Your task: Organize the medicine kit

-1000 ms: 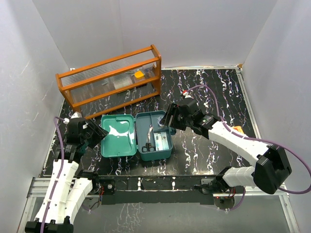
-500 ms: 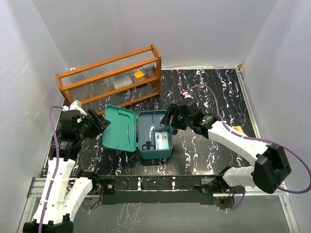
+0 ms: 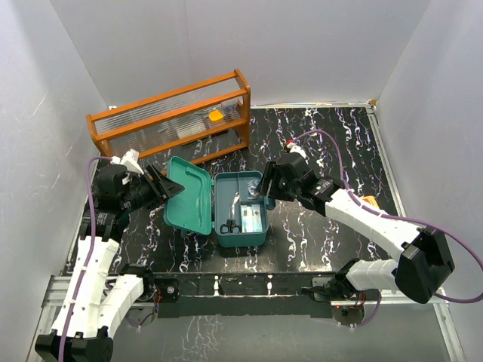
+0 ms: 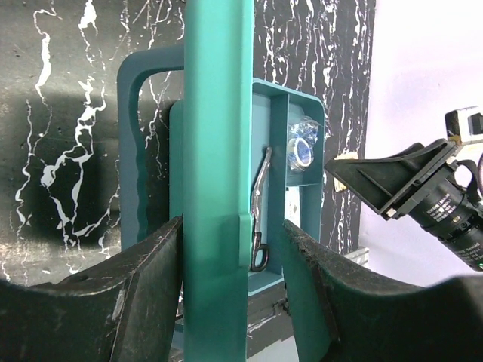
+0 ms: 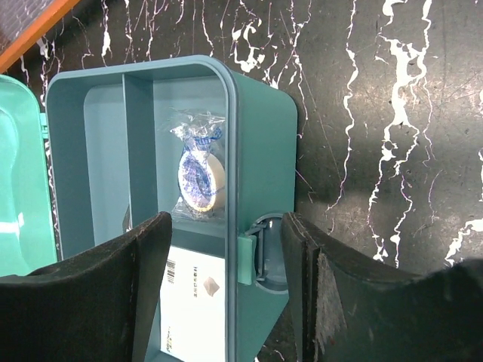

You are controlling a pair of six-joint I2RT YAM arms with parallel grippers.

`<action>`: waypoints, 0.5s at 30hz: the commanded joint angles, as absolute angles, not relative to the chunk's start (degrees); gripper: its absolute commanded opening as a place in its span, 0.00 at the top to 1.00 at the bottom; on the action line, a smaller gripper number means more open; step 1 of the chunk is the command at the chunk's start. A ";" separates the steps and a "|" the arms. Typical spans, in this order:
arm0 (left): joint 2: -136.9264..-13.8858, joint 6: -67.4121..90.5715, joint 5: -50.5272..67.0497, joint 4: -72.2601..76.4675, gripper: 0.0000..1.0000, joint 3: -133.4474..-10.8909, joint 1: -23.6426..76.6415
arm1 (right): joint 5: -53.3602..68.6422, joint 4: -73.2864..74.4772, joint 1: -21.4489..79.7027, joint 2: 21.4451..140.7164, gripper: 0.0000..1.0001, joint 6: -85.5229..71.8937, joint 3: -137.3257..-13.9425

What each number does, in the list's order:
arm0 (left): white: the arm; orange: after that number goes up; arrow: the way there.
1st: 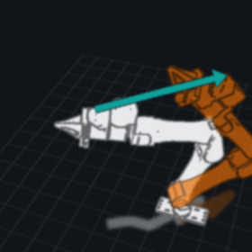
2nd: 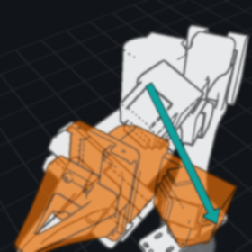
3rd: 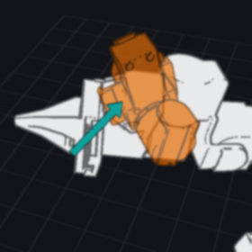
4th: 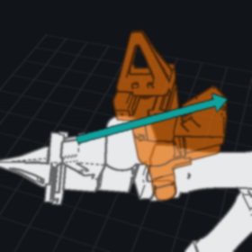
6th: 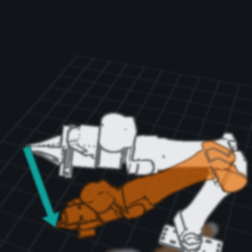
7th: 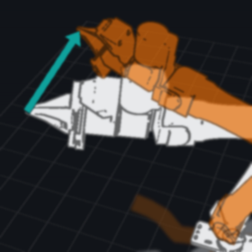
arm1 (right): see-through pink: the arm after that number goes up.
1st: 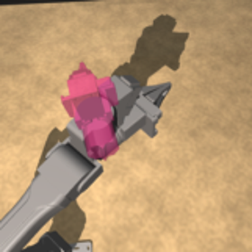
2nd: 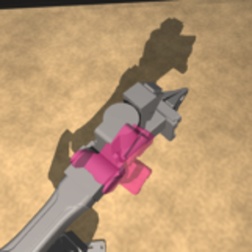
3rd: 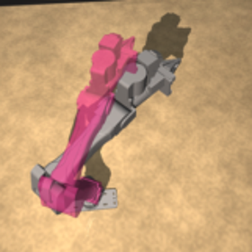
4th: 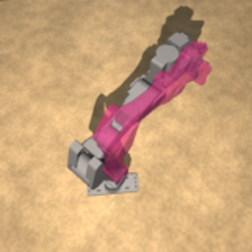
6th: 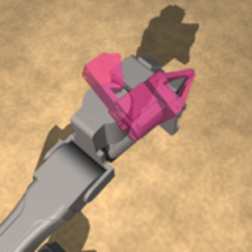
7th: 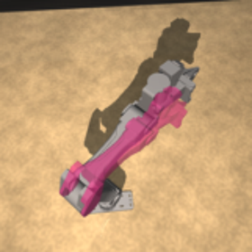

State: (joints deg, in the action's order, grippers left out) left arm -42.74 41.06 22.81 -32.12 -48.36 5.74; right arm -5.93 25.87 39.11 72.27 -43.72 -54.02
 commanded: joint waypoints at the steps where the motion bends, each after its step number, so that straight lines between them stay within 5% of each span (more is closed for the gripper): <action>1: -43.35 41.20 28.06 -29.30 0.50 -48.52 6.06 | -4.66 25.26 39.24 72.25 0.45 -42.10 -56.72; 10: -44.62 41.36 36.97 -23.61 0.43 -47.73 6.06 | 1.76 22.41 39.25 73.53 0.56 -42.56 -55.76; 15: -45.36 43.34 42.77 -19.39 0.25 -48.00 6.05 | 3.88 20.84 39.28 73.84 0.57 -43.63 -55.13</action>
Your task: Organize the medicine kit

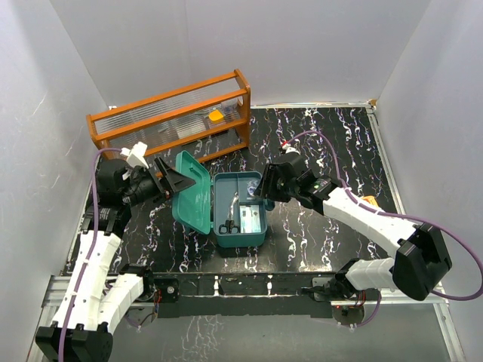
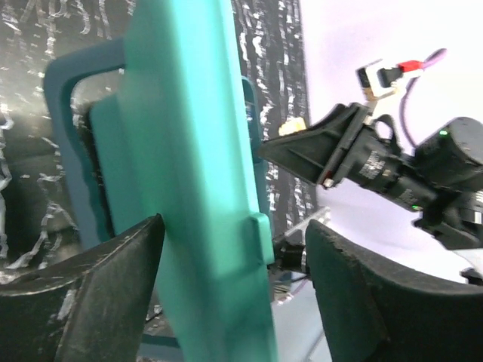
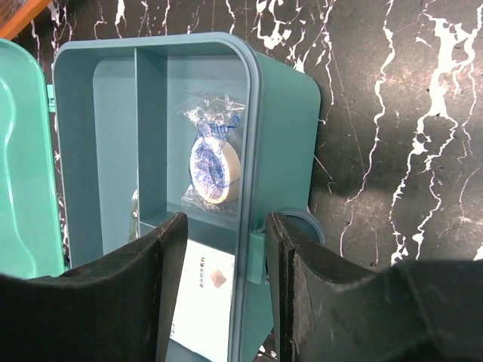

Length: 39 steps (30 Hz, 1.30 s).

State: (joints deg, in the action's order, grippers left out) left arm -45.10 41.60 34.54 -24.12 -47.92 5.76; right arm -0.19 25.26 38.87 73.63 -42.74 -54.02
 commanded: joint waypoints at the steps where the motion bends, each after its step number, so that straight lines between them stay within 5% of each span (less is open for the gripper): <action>1: -45.62 43.76 44.13 -18.63 0.22 -47.99 6.06 | 3.89 20.75 39.26 73.85 0.57 -43.84 -55.11; 29: -48.03 67.07 53.17 12.13 0.17 -37.39 7.24 | -11.05 26.03 39.23 66.77 0.57 -50.18 -55.48; 39: -51.42 64.05 47.13 9.37 0.33 -36.93 12.55 | -15.72 30.70 39.11 62.82 0.57 -50.13 -58.63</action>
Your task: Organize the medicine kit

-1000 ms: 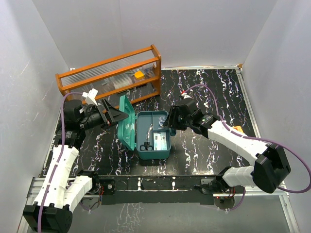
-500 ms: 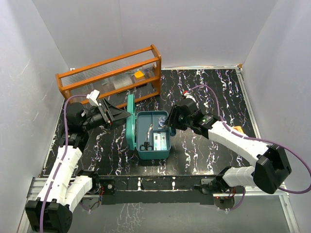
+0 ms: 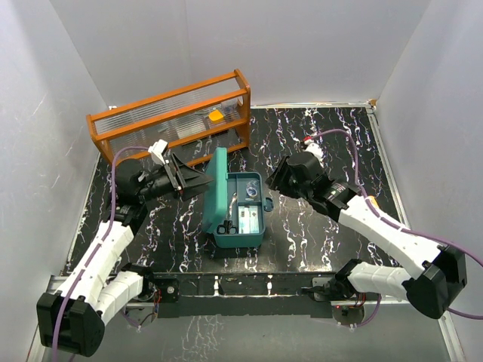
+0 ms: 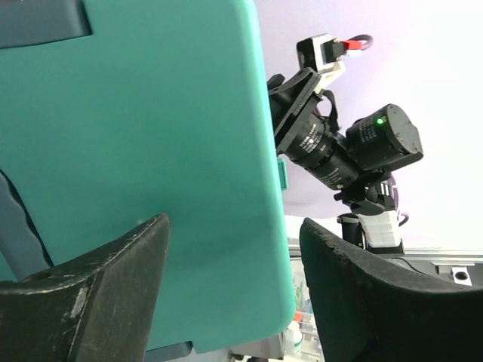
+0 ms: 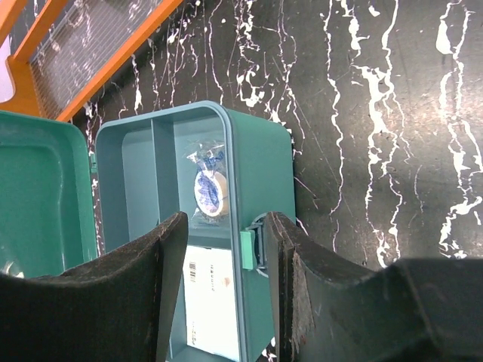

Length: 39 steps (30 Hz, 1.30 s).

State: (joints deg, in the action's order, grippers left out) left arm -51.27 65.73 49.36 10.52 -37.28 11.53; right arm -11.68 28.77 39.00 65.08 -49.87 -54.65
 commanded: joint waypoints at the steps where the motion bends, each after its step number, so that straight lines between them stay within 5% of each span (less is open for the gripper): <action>1: -51.49 63.42 45.78 7.63 0.35 -37.04 12.50 | -16.86 32.14 39.17 62.47 0.57 -50.30 -59.32; 8: -53.14 62.38 43.69 4.01 0.36 -36.80 12.49 | -22.80 38.14 39.12 61.48 0.53 -49.30 -61.60; 20: -54.14 51.29 34.94 -11.36 0.25 -41.32 12.51 | -1.21 25.26 39.13 64.53 0.48 -40.60 -57.44; 39: -61.41 52.12 44.15 -4.14 0.24 -37.18 12.61 | 2.89 30.94 39.27 74.25 0.70 -37.69 -56.32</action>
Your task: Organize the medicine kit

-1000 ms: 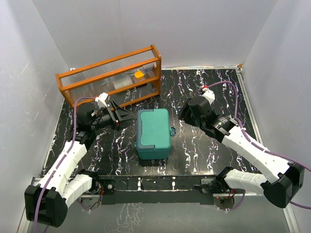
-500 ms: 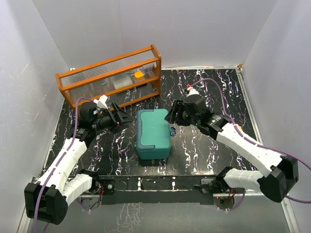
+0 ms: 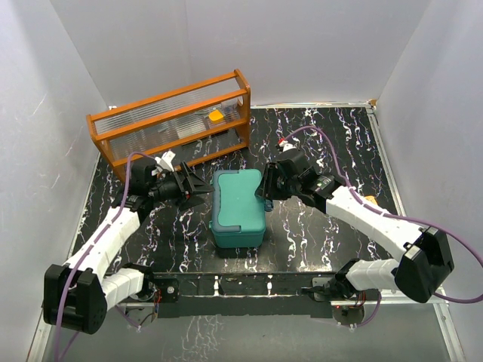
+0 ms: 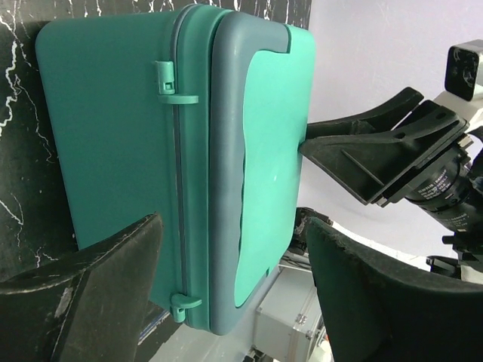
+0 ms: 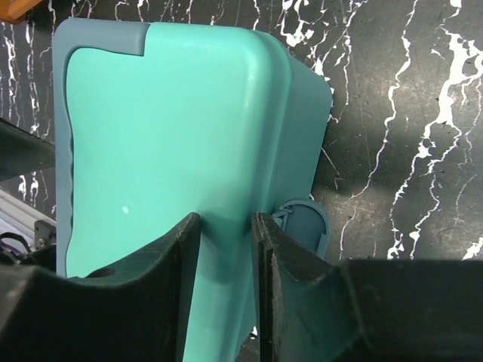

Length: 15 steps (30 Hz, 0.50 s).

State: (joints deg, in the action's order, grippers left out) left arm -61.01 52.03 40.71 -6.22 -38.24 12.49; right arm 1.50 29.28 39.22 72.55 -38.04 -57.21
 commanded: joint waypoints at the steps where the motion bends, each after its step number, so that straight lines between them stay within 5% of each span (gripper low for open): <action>1: -61.48 52.53 44.39 -3.35 0.24 -36.77 12.62 | 2.79 31.10 39.27 74.39 0.72 -37.97 -56.34; 5: -61.94 53.54 44.55 -2.06 0.24 -35.80 12.68 | 0.95 31.26 39.17 73.55 0.70 -38.49 -57.33; 15: -64.39 50.31 42.02 -6.88 0.26 -37.32 12.68 | 4.20 29.52 32.37 69.55 0.33 -39.88 -60.38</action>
State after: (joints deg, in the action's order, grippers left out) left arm -63.96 51.77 41.95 -5.06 -35.88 12.51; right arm 2.90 31.07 35.79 72.55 -39.27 -59.44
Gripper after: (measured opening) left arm 0.749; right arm 0.589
